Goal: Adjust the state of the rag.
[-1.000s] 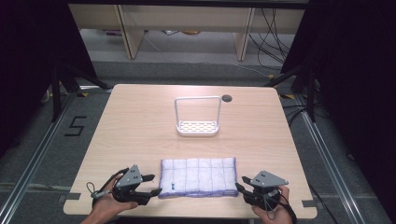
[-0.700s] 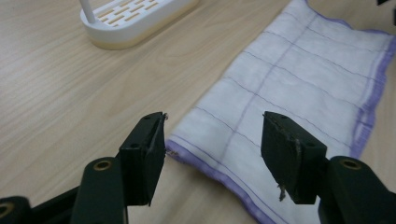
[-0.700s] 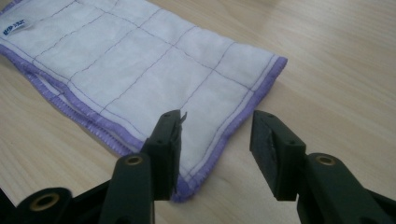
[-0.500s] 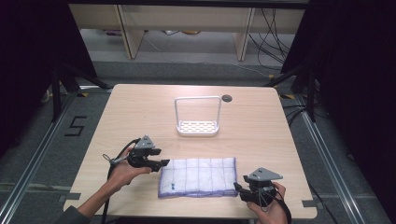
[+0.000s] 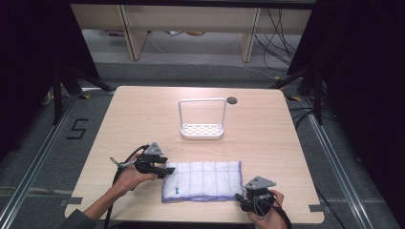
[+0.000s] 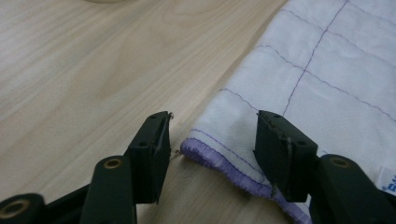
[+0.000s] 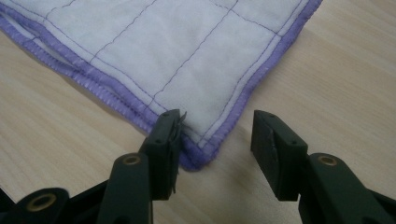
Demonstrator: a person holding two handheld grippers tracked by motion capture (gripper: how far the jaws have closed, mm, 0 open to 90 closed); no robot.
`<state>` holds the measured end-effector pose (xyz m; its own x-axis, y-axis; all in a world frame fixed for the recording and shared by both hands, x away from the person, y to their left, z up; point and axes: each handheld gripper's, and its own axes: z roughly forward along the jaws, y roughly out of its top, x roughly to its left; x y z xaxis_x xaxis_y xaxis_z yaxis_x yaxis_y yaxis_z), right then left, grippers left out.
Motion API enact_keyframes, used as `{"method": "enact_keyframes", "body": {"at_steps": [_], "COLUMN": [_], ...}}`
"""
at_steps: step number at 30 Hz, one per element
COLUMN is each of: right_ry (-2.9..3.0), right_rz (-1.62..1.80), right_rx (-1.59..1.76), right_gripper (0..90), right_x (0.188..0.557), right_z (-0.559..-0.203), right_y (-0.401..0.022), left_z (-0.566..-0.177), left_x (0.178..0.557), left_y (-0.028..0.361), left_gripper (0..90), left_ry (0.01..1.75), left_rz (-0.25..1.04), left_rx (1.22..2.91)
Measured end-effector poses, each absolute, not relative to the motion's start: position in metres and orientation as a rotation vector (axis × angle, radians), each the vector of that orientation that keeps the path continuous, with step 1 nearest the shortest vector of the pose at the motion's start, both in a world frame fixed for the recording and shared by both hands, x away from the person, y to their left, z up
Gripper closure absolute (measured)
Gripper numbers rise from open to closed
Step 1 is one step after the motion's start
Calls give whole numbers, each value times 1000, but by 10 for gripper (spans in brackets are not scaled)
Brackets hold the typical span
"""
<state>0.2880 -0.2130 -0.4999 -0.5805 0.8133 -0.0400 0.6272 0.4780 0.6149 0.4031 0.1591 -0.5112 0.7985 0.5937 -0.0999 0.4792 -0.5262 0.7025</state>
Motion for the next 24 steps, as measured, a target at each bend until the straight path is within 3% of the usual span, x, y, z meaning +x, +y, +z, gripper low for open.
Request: {"method": "enact_keyframes", "body": {"at_steps": [1, 8, 9, 12, 24], "right_ry": [2400, 2423, 2443, 2467, 2486], "right_rz": [802, 816, 829, 852, 852], "right_rx": [1227, 1207, 1196, 1175, 1100], "right_gripper": [542, 647, 715, 796, 845], "right_x": [288, 286, 285, 286, 309], "right_z": [-499, -499, -499, -500, -491], "right_y": [-212, -211, -210, -211, -211], "left_z": [-512, -513, -512, -510, -506], "left_x": [402, 398, 395, 392, 356], "left_y": [158, 158, 157, 159, 177], "left_gripper": [465, 701, 731, 786, 813], "left_ry": [793, 724, 719, 691, 702], "left_rz": [191, 176, 175, 183, 139], "left_rx": [2214, 2217, 2219, 2245, 2191]}}
